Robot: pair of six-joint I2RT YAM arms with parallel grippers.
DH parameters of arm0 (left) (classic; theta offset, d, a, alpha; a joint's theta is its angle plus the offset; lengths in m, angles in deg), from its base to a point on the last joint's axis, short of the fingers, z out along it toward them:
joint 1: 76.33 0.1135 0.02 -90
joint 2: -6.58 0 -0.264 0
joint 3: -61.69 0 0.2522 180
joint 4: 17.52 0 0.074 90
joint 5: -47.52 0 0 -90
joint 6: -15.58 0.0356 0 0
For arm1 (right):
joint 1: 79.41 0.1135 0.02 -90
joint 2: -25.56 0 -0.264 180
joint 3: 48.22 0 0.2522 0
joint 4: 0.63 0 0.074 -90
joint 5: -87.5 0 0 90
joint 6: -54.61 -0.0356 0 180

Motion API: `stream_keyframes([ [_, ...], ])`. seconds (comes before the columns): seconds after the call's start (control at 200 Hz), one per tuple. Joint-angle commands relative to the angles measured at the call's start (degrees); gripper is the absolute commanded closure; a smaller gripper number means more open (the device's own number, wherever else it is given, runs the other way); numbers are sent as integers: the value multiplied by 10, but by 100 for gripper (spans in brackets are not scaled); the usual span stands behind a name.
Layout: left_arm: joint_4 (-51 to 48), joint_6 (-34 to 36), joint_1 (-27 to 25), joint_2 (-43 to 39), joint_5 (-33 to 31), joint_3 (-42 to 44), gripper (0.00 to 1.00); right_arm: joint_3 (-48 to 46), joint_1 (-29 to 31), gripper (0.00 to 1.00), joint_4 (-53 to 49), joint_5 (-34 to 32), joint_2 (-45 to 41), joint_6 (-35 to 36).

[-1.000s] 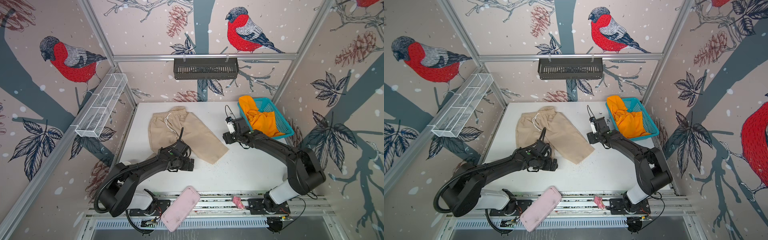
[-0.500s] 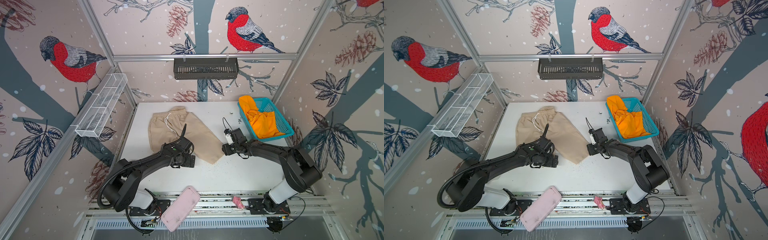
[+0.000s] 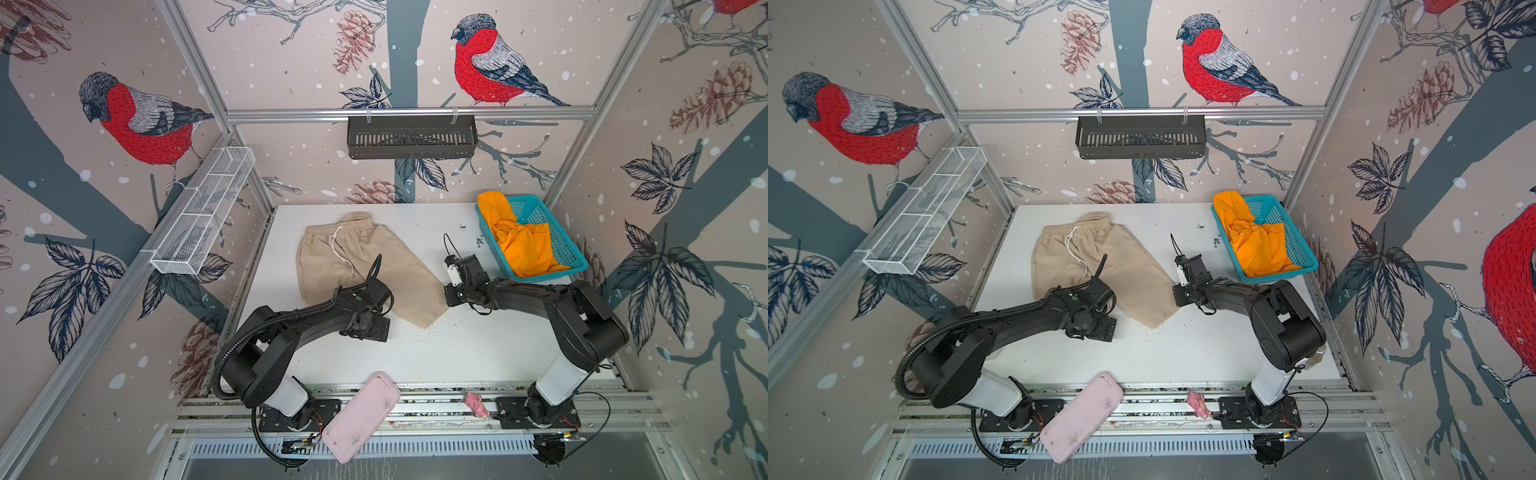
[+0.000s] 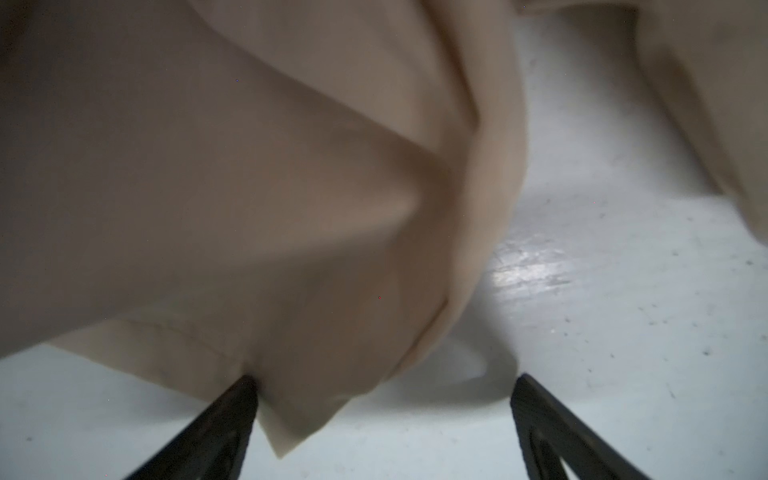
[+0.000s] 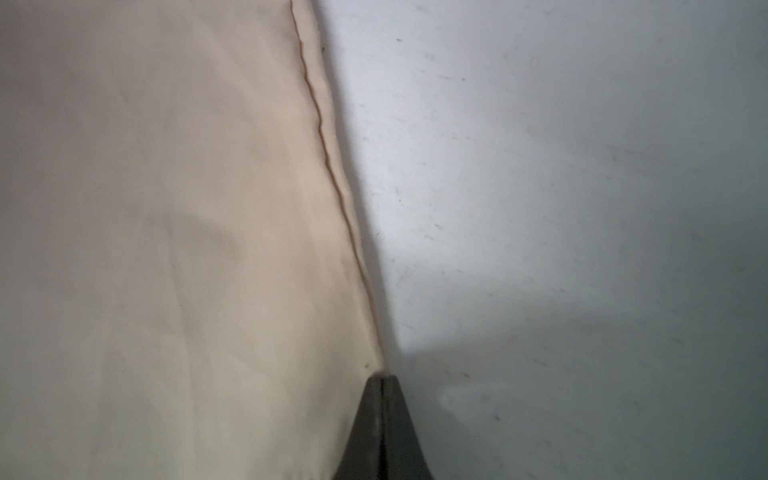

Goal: Fold and stack the shorts

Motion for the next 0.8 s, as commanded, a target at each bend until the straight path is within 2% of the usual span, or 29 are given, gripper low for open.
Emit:
stream_keyframes([
  [0.0,42,3,1,31,44,5,25,-5,-8,95,-9,12,-14,-8],
  [0.225,80,22,-7,60,112,-39,100,-17,-38,97,7,22,-38,-13],
  [0.385,92,24,-23,60,197,-81,100,4,-56,97,-18,24,-37,0],
  [0.51,104,15,-48,70,291,-117,100,73,-72,97,-125,-16,-8,21],
  [0.65,98,11,-55,79,348,-161,100,102,-83,97,-204,-28,-24,21],
  [0.735,66,32,-55,93,371,-189,100,101,-89,96,-226,-18,-46,20],
  [0.775,49,47,-55,105,388,-205,100,96,-94,93,-231,-19,-56,19],
  [0.79,44,50,-55,109,391,-210,96,94,-95,91,-230,-20,-58,19],
  [0.795,43,51,-56,110,391,-211,92,93,-95,90,-230,-20,-59,19],
])
